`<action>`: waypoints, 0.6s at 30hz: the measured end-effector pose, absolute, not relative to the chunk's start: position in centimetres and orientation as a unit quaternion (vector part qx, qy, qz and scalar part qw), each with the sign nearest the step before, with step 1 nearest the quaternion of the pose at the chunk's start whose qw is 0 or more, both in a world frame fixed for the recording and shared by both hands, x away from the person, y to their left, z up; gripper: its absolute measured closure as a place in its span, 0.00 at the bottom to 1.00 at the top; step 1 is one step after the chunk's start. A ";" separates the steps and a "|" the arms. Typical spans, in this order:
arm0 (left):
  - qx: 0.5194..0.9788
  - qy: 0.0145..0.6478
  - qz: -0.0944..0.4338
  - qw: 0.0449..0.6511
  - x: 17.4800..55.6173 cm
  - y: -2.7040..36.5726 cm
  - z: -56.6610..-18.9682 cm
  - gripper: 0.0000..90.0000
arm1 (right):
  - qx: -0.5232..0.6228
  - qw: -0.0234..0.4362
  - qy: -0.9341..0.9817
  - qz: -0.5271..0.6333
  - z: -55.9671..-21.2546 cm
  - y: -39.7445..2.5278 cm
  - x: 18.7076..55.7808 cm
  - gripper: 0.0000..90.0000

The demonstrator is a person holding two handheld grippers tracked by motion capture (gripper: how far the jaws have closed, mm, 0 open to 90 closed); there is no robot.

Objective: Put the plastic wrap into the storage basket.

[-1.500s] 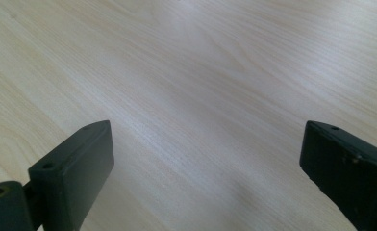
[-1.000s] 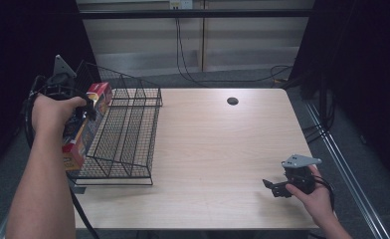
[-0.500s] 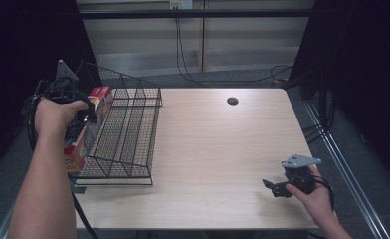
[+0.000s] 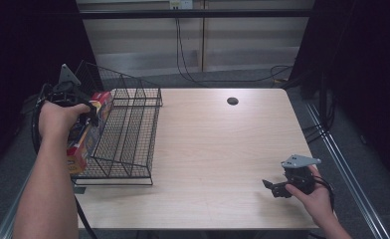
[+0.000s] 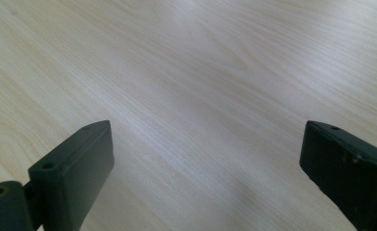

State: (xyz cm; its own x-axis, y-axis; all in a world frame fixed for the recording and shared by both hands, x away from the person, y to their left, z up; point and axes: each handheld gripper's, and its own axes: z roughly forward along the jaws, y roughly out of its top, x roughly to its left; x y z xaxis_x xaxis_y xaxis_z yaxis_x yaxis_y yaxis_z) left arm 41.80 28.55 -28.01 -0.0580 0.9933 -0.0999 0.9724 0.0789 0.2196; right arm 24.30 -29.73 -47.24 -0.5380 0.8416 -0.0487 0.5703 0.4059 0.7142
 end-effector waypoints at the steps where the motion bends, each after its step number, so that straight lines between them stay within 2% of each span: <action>1: 0.680 0.723 0.049 0.108 41.9 28.6 -28.0 0.49 | 0.434 0.206 0.813 0.330 -47.2 -29.7 24.3 0.05; 14: 0.675 0.729 0.048 0.104 42.1 28.5 -28.6 0.47 | 0.433 0.207 0.814 0.328 -47.3 -29.7 24.3 0.05; 18: 0.674 0.728 0.063 0.111 42.2 28.5 -28.2 0.45 | 0.434 0.205 0.813 0.328 -47.4 -29.7 24.3 0.05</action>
